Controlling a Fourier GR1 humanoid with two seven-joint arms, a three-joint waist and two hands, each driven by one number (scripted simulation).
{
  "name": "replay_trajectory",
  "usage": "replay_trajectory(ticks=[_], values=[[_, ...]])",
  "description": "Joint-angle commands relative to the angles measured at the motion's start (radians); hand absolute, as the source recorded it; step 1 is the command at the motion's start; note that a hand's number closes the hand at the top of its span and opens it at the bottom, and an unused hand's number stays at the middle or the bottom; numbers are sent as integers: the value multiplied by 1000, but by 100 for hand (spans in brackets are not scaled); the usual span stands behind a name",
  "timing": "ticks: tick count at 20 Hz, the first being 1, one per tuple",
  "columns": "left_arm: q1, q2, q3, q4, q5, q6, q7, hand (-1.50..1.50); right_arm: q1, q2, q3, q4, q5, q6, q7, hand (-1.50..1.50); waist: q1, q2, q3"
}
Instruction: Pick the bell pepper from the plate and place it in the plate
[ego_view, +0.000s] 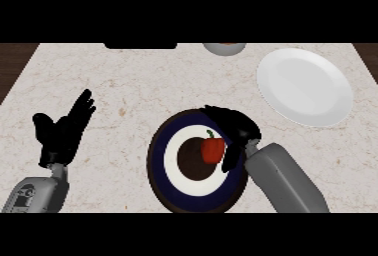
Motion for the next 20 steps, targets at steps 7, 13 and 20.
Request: replay_trajectory(ticks=[7,13,20], values=[[-18,20,65,-1,1,-43,20,0,0,14,55,41,80,126,-70,150,-1,0,0],[16,7,72,-28,2,-81,19,0,33,66,30,55,115,44,-141,150,-1,-1,0],[-27,-10,102,31,-24,-71,1,0,121,97,44,-69,149,-7,-135,150,-7,-1,0]])
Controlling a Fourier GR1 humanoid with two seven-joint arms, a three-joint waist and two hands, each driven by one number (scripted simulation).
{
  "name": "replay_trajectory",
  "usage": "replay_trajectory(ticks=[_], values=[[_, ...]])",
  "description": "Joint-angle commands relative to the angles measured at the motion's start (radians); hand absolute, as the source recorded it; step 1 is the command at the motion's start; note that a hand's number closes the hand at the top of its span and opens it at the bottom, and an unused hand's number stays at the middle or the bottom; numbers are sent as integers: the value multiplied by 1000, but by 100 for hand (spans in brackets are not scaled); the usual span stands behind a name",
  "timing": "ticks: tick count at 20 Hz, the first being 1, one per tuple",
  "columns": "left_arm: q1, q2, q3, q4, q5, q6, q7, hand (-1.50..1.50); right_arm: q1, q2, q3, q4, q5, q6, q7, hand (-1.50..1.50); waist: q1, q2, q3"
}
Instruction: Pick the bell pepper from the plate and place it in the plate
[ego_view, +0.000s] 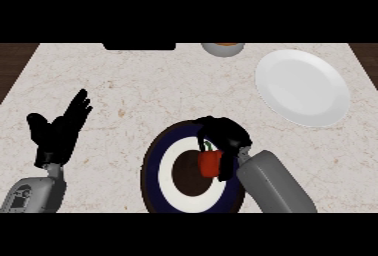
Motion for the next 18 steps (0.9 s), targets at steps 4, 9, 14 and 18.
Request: replay_trajectory(ticks=[4,9,14,18], values=[[54,-65,-45,-31,-63,30,-21,0,19,-33,-38,-10,10,-10,-136,150,5,9,5],[-18,-18,9,-3,-22,0,24,0,138,-67,-15,-309,89,-163,-52,150,-15,4,5],[47,9,23,-54,-2,-30,18,0,90,-47,-146,-435,106,-351,-7,150,-6,1,5],[45,0,14,-42,-18,-27,2,0,155,-46,-200,-512,149,-455,46,150,-6,5,5]])
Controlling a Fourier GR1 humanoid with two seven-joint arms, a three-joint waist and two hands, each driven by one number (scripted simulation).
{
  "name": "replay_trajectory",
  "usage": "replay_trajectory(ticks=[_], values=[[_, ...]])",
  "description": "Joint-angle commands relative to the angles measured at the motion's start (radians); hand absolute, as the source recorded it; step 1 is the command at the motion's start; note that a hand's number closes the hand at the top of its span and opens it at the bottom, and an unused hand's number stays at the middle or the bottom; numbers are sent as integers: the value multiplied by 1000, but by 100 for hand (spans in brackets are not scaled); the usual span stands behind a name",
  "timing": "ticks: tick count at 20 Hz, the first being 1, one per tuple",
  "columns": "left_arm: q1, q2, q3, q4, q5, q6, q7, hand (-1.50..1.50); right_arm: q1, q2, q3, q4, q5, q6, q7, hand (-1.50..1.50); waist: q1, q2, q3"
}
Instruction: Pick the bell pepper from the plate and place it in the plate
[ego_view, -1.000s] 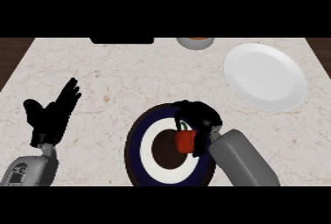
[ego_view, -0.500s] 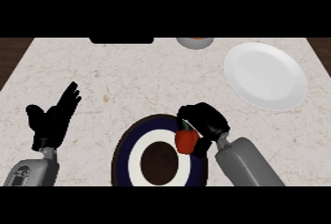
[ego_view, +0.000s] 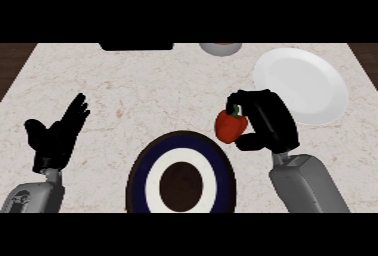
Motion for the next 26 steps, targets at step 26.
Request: replay_trajectory(ticks=[26], values=[[-64,-23,5,-19,-26,-14,51,0,-394,-359,-500,954,-176,-79,-328,150,45,16,1]])
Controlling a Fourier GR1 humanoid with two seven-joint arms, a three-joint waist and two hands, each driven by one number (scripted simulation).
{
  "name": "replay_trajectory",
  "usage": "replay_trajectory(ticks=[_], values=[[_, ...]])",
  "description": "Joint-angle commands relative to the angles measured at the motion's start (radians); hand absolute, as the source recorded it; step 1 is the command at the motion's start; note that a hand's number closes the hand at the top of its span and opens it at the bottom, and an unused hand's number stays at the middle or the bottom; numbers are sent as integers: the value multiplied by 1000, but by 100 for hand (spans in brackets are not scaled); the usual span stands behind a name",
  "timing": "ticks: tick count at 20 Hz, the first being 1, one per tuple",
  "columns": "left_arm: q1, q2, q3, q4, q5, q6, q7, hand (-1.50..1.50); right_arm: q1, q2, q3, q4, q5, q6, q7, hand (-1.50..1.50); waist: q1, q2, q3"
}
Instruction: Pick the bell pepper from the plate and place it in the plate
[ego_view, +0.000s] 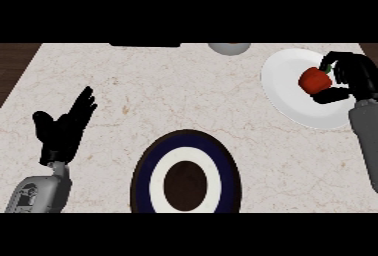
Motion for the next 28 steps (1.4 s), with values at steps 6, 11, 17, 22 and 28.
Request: replay_trajectory(ticks=[6,11,17,22,28], values=[[-26,23,36,27,35,-45,-12,0,-99,-78,-46,359,-50,133,-215,-150,11,5,1],[-34,-5,2,30,-11,-6,9,0,-130,-86,-123,375,-120,55,-394,-150,8,5,2],[11,2,22,38,12,-35,-38,0,-170,-60,-210,349,-283,262,-551,-150,-9,-4,0],[-23,24,55,65,21,-33,-17,0,-228,-85,-285,375,-399,442,-329,-150,-28,-10,-2],[40,-14,5,-68,-2,-6,33,0,-184,-202,-311,458,-455,674,-295,-150,-8,-7,0]])
